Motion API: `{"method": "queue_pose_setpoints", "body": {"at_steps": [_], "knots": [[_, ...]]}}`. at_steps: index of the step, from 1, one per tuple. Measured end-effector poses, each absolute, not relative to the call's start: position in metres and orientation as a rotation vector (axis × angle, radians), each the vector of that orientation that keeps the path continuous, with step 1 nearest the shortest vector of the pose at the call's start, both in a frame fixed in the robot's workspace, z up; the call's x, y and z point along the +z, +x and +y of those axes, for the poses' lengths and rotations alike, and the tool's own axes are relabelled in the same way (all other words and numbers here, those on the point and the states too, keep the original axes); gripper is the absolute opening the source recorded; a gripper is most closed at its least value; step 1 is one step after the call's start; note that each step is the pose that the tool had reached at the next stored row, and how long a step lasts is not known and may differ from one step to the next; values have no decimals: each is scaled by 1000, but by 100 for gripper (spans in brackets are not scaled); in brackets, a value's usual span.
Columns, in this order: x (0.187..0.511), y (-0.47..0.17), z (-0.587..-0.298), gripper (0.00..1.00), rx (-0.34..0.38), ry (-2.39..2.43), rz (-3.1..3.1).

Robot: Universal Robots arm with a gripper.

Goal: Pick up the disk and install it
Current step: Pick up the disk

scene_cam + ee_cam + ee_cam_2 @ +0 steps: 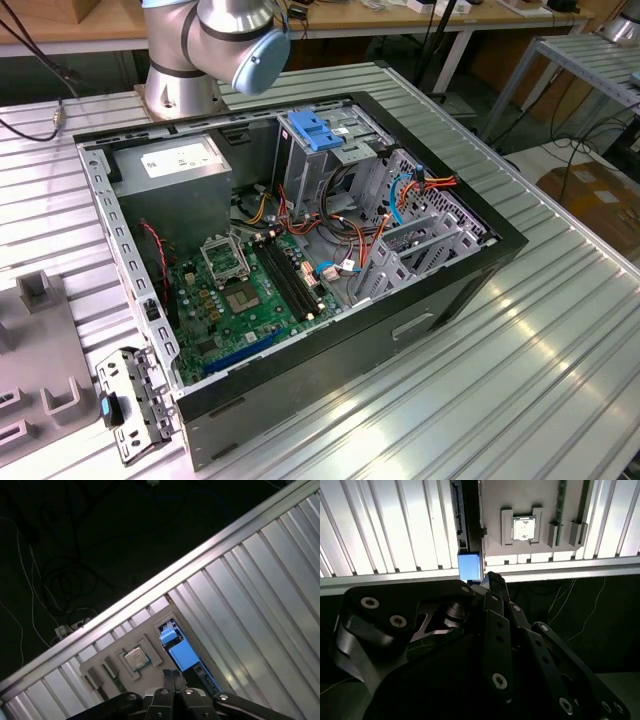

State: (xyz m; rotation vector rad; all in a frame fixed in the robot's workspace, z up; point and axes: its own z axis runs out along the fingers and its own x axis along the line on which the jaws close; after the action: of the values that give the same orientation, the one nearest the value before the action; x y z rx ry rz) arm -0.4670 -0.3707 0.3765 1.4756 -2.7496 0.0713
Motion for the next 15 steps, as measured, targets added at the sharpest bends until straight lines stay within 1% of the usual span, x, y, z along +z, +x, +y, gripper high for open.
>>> {"method": "queue_pose_setpoints", "body": {"at_steps": [8,15], "knots": [[373,-467,-370,11,74,1717,-2611],[371,-467,-362,11,75,1829,-2536]]}}
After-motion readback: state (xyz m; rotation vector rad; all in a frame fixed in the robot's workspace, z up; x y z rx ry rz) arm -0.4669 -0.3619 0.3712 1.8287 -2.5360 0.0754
